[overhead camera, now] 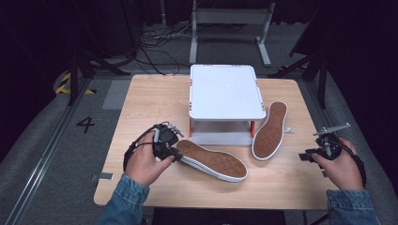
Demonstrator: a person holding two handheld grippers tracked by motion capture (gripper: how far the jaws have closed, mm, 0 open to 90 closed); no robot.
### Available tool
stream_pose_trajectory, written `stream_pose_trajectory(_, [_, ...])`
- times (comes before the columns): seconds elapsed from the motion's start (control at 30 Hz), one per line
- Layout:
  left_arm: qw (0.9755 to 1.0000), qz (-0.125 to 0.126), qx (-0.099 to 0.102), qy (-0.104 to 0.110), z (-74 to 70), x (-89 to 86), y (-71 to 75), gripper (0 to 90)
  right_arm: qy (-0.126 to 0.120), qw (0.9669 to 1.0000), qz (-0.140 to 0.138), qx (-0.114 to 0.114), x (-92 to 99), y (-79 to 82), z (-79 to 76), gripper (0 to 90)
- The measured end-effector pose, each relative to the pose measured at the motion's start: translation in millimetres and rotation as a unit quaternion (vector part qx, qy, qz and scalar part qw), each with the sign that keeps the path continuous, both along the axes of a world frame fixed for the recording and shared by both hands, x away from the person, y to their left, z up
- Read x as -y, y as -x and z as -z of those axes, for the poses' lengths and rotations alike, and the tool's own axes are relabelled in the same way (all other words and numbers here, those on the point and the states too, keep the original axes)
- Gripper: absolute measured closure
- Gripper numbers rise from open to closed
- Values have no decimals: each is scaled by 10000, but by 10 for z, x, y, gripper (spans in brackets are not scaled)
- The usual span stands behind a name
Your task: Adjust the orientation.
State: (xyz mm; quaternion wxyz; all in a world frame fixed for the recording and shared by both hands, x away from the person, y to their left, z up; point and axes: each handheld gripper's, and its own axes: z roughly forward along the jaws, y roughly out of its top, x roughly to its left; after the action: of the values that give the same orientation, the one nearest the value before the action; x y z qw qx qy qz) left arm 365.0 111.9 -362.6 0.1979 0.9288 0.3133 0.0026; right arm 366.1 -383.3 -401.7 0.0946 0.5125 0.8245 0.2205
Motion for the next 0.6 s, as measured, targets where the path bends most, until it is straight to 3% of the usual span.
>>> stream_pose_trajectory(0.13, [9992,364,-135,-26,18,184,22,766,3,10000,44,-21,46,57,10,612])
stream_pose_trajectory(0.23, [9988,495,-39,23,0,276,56,758,4,10000,53,-46,57,78,23,611])
stream_pose_trajectory(0.37, [9985,475,243,112,22,399,20,745,28,10000,22,-39,31,71,28,610])
stream_pose_trajectory(0.5, [9986,481,194,53,146,498,-26,779,25,10000,-51,-78,-3,55,46,611])
stream_pose_trajectory(0.6, [9988,465,139,-2,163,497,-28,806,28,10000,-67,-41,-11,50,49,617])
